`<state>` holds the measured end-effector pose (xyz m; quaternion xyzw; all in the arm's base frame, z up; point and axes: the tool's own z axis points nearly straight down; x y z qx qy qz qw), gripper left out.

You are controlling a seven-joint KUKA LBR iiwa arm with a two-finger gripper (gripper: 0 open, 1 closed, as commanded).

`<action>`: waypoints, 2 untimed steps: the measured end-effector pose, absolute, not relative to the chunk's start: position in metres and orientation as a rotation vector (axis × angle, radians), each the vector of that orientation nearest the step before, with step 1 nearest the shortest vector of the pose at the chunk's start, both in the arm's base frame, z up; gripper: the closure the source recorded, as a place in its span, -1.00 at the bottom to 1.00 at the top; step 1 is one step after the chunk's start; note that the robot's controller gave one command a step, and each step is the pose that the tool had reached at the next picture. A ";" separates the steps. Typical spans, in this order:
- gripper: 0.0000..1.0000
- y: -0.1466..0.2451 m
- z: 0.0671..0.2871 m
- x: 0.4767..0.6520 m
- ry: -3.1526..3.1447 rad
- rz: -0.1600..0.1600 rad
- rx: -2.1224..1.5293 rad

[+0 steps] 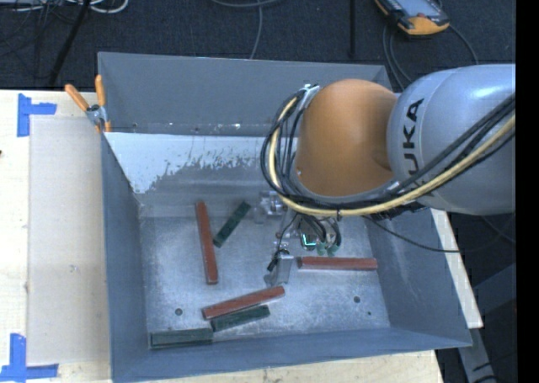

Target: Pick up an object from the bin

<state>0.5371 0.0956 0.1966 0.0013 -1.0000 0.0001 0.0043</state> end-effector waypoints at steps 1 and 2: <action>-1.00 0.095 0.200 0.539 -3.140 -0.001 -0.001; -1.00 0.094 0.149 0.519 -3.139 0.000 0.159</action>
Offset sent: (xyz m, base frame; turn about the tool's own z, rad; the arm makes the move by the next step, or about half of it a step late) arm -0.0488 -0.0061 -0.1266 -0.2453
